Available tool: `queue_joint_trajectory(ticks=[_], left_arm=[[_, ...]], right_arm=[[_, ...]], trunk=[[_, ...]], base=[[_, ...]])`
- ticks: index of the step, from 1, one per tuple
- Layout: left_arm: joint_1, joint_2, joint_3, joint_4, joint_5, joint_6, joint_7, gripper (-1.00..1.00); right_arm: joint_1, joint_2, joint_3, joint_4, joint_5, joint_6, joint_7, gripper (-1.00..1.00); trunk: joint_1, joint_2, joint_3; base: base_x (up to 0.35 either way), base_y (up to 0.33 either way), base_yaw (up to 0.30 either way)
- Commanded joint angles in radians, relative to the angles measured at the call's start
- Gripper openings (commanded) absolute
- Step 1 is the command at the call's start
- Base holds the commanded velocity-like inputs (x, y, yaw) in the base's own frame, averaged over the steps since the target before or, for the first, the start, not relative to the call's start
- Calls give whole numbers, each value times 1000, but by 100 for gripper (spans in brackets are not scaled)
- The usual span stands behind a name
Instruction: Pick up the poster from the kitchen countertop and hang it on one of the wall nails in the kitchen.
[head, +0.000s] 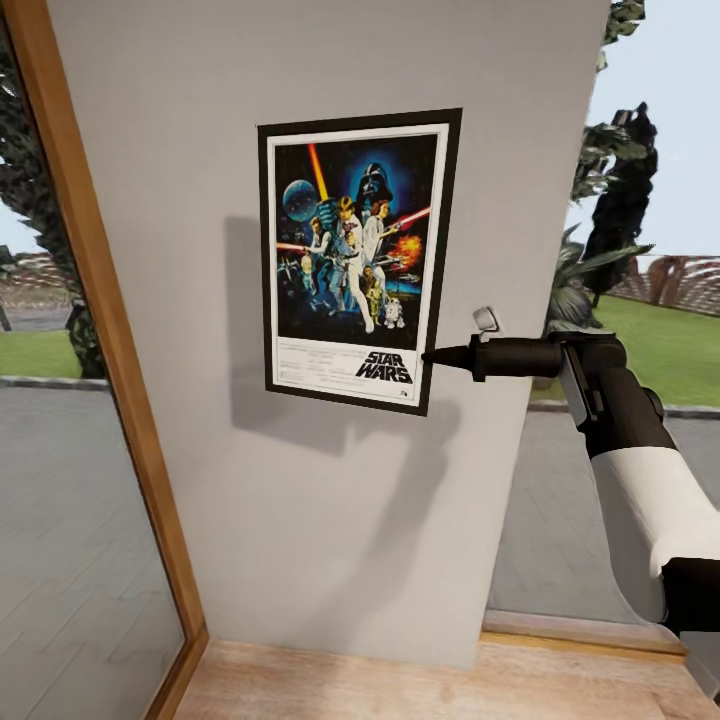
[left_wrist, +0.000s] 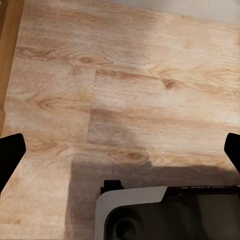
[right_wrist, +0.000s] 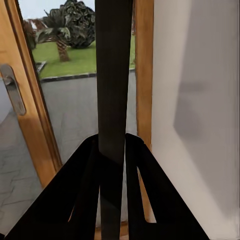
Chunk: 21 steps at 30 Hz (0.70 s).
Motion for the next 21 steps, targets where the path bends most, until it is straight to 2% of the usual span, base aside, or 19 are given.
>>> queue_joint_trajectory(ticks=[1, 15, 21], left_arm=[[0, 0, 4, -1, 1, 0, -6, 100], [0, 0, 4, -1, 1, 0, -6, 100], [0, 0, 4, -1, 1, 0, -6, 100]], right_arm=[[0, 0, -1, 0, -2, 14, 5, -100], [0, 0, -1, 0, -2, 13, 5, -100], [0, 0, 0, 0, -2, 14, 5, -100]], trunk=[[1, 0, 0], [1, 0, 0], [1, 0, 0]], base=[[183, 0, 0], [39, 0, 0], [112, 0, 0]])
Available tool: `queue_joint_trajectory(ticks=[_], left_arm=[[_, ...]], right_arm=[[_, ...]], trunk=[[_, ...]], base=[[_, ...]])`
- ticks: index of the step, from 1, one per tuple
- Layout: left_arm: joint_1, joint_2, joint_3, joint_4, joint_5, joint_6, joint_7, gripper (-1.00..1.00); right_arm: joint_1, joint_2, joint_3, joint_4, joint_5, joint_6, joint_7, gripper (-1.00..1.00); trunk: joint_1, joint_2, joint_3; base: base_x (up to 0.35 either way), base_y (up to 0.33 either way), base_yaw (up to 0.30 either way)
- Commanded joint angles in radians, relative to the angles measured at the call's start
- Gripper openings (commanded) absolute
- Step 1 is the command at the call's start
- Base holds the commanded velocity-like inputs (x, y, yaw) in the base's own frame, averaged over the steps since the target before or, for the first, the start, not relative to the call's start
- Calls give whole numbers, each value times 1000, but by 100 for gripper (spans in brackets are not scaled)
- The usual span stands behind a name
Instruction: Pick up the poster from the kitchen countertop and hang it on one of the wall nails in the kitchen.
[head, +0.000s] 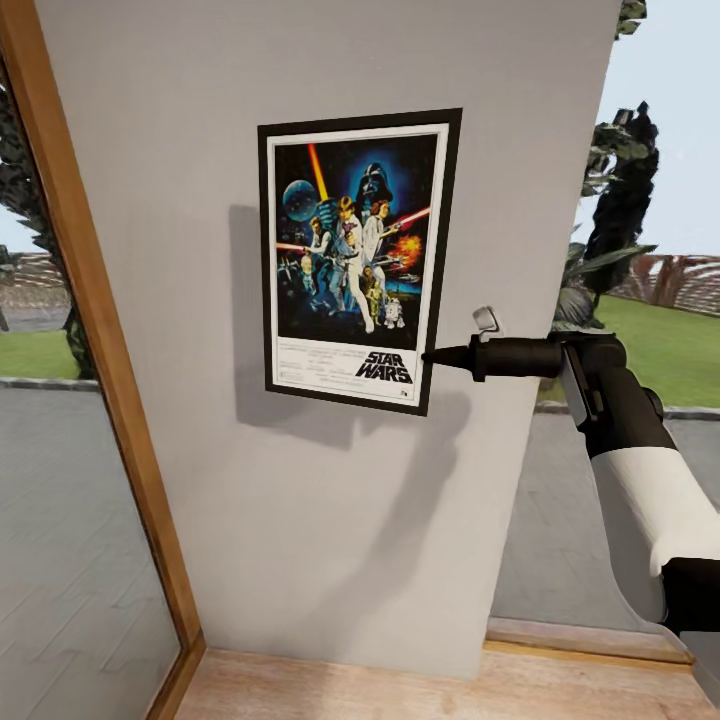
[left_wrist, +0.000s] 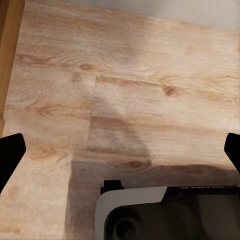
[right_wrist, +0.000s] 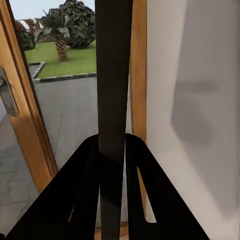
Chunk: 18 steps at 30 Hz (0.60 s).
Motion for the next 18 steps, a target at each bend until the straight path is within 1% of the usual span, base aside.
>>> queue_joint_trajectory(ticks=[1, 10, 18], left_arm=[[0, 0, 4, -1, 1, 0, -6, 100], [0, 0, 5, -1, 1, 0, -6, 100], [1, 0, 9, -1, 1, 0, -6, 100]], right_arm=[[0, 0, 0, 0, -2, 14, 5, -100], [0, 0, 0, 0, -2, 13, 5, -100], [0, 0, 0, 0, -2, 14, 5, -100]], trunk=[[0, -1, 0], [0, -1, 0], [0, -1, 0]], base=[[28, 0, 0], [14, 0, 0], [103, 0, 0]])
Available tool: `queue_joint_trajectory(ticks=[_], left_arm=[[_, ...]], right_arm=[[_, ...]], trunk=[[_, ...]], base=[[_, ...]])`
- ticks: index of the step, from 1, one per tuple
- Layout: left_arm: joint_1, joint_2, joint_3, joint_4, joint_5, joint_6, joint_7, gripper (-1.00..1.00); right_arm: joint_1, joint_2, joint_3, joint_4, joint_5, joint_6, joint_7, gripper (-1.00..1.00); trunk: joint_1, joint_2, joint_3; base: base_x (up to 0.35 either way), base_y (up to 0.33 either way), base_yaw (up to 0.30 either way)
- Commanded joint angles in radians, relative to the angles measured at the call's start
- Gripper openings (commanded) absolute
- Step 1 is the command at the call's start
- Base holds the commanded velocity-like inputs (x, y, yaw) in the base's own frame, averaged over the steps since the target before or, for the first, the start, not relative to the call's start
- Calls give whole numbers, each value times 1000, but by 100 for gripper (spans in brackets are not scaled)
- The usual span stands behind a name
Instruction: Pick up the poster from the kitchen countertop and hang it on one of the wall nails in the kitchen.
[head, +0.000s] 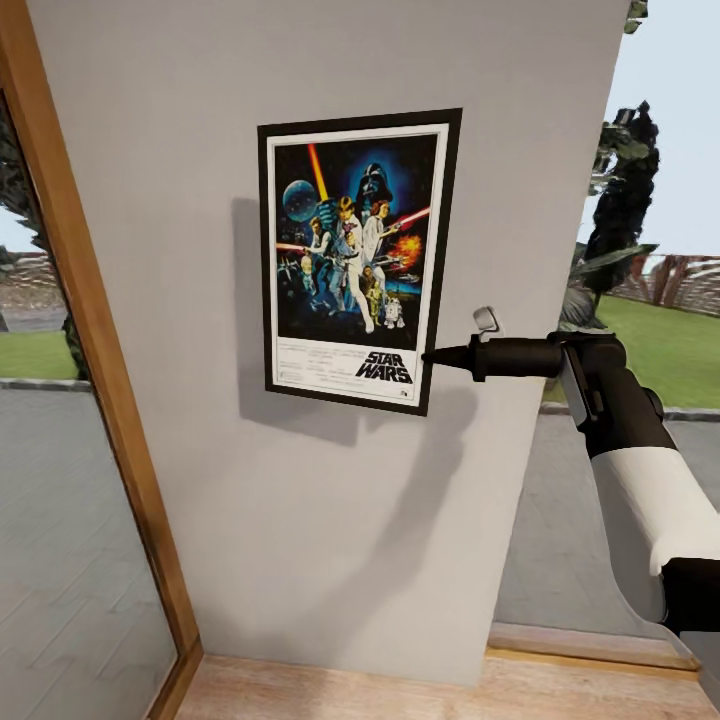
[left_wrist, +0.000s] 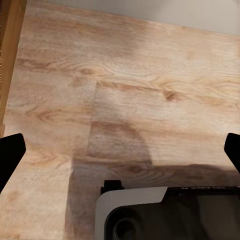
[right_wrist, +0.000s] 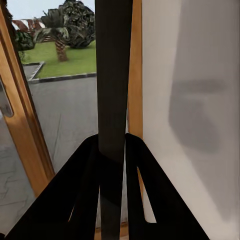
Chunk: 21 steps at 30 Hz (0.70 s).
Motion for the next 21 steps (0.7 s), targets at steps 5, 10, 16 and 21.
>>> queue_joint_trajectory(ticks=[5, 10, 16, 21], left_arm=[[0, 0, 24, -1, 1, 0, -6, 100], [0, 0, 28, -1, 1, 0, -6, 100], [0, 0, 29, -1, 1, 0, -6, 100], [0, 0, 29, -1, 1, 0, -6, 100]], right_arm=[[0, 0, 0, 0, -2, 14, 5, -100], [0, 0, 0, 0, -2, 13, 5, -100], [0, 0, -1, 0, -1, 13, 5, -100], [1, 0, 0, 0, -2, 13, 5, -100]], trunk=[[0, -1, 0], [0, -1, 0], [0, -1, 0], [0, -1, 0]], base=[[20, 0, 0], [3, 0, 0], [0, 0, 0], [0, 0, 0]])
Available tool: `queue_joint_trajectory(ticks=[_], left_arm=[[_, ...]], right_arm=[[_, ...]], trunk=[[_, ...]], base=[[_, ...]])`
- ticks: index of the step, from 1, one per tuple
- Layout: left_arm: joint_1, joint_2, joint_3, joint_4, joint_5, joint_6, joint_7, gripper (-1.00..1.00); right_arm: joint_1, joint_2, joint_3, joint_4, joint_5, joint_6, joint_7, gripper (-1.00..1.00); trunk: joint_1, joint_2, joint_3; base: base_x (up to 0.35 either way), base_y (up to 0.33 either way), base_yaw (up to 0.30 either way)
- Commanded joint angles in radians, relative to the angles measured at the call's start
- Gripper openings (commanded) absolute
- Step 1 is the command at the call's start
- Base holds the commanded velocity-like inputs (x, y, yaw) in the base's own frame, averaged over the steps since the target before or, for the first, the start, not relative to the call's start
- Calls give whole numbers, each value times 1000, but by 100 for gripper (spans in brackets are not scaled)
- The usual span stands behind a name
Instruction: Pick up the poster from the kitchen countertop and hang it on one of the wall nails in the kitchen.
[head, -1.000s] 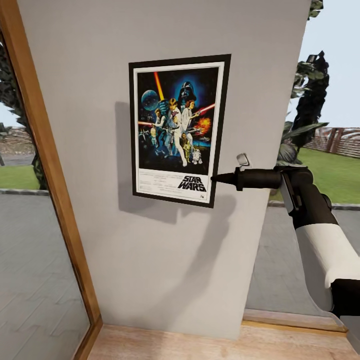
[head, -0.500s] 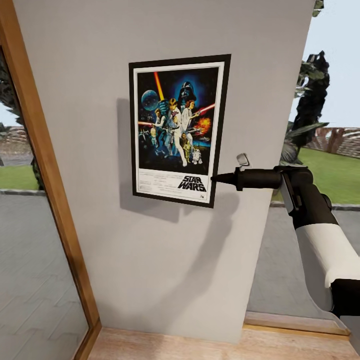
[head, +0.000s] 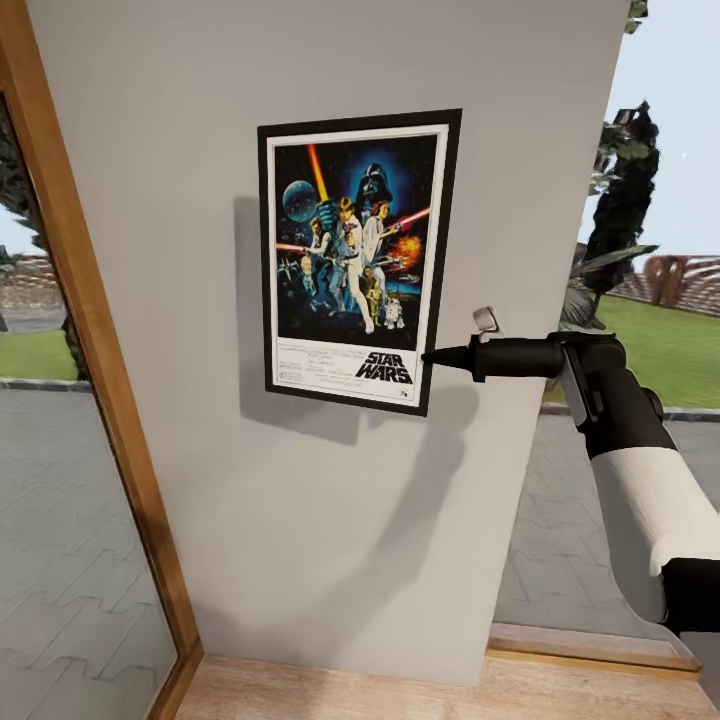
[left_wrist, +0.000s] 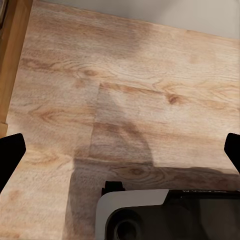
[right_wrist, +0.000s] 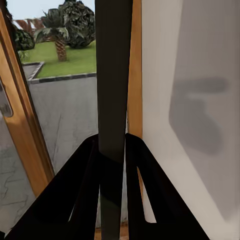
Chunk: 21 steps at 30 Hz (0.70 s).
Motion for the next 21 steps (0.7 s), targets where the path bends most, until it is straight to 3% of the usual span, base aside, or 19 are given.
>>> queue_joint_trajectory(ticks=[1, 21], left_arm=[[0, 0, 4, -1, 1, 0, -6, 100], [0, 0, 4, -1, 1, 0, -6, 100]], right_arm=[[0, 0, -1, 0, -2, 14, 5, -100], [0, 0, 0, 0, -2, 14, 4, -100]], trunk=[[0, -1, 0], [0, -1, 0]], base=[[0, 0, 0], [61, 15, 0]])
